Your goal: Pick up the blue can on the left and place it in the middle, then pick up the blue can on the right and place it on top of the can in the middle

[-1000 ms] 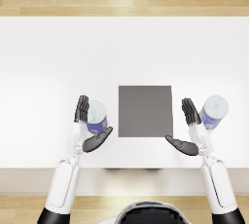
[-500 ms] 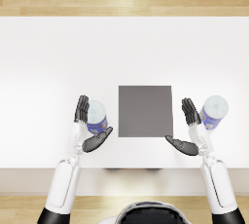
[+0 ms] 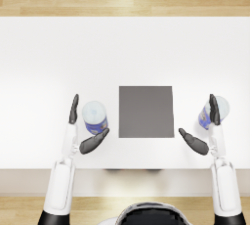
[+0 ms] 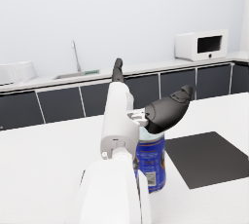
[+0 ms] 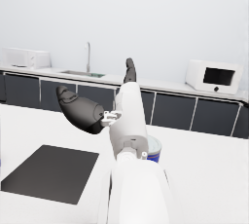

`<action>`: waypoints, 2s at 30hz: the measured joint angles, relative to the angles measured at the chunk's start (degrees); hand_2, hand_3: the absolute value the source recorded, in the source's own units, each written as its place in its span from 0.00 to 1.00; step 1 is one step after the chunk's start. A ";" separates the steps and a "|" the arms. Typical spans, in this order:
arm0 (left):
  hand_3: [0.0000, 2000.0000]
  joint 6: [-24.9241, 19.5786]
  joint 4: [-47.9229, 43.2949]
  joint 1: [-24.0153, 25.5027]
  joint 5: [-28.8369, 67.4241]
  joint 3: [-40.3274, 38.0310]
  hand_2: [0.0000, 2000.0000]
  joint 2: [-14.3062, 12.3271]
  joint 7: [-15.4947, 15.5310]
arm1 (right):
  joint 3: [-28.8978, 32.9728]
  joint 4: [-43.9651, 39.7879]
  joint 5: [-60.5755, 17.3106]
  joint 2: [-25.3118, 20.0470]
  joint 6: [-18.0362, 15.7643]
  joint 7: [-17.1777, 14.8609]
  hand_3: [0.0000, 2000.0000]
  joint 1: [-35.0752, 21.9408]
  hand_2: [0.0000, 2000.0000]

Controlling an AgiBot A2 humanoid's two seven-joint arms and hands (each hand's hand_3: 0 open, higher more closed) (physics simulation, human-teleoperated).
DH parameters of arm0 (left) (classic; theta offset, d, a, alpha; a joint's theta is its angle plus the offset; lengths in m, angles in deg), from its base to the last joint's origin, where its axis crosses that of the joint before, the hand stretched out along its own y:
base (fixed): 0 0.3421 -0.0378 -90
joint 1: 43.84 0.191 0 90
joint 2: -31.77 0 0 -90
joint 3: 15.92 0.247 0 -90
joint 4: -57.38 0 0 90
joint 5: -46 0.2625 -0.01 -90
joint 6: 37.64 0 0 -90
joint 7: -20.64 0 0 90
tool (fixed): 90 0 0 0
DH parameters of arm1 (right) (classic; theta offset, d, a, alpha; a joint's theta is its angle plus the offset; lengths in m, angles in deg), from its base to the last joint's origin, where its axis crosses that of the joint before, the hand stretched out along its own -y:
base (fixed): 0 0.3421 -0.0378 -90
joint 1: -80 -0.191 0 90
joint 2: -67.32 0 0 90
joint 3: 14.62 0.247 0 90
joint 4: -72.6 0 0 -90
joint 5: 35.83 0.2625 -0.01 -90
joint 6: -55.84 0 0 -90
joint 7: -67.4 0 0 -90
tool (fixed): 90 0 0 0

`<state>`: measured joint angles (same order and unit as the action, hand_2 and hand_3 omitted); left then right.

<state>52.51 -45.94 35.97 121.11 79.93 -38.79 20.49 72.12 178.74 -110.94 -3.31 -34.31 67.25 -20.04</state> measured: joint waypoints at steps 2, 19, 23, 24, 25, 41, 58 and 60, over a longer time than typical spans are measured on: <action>0.00 -0.07 0.39 -0.07 3.17 -1.04 0.00 -0.28 0.07 | 2.89 0.36 -3.17 -0.19 0.07 0.07 0.00 0.26 0.00; 0.00 -0.15 15.96 -0.13 6.48 1.09 0.00 -2.48 0.15 | 8.57 -15.70 -6.48 -1.90 0.15 0.15 0.00 0.44 0.00; 0.00 -0.15 20.58 -0.76 6.50 2.47 0.00 -3.23 0.15 | 7.75 -21.75 -6.49 -2.41 0.15 0.15 0.00 -0.78 0.00; 0.00 -0.15 21.70 -0.98 6.50 2.62 0.00 -3.43 0.15 | 7.61 -23.36 -6.49 -2.54 0.15 0.15 0.00 -1.22 0.00; 0.00 -0.15 22.55 -1.13 6.50 2.77 0.00 -3.61 0.15 | 7.51 -24.65 -6.49 -2.68 0.15 0.15 0.00 -1.61 0.00; 0.00 -0.09 33.07 -5.57 6.50 4.78 0.00 -6.90 0.16 | 5.04 -41.67 -6.50 -4.82 0.43 0.16 0.00 -8.41 0.00; 0.76 -3.38 24.28 -6.99 6.50 5.15 1.00 -9.14 0.27 | 4.94 -28.24 -6.50 -6.34 -2.96 0.68 0.76 -6.02 1.00; 0.76 -3.36 23.45 -8.89 6.49 6.71 1.00 -10.24 0.31 | 4.02 -23.62 -6.50 -6.49 -4.33 0.70 0.76 -5.57 1.00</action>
<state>49.15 -22.49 27.08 127.60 86.64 -49.02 20.81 76.14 155.11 -117.44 -9.80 -38.63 67.95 -25.61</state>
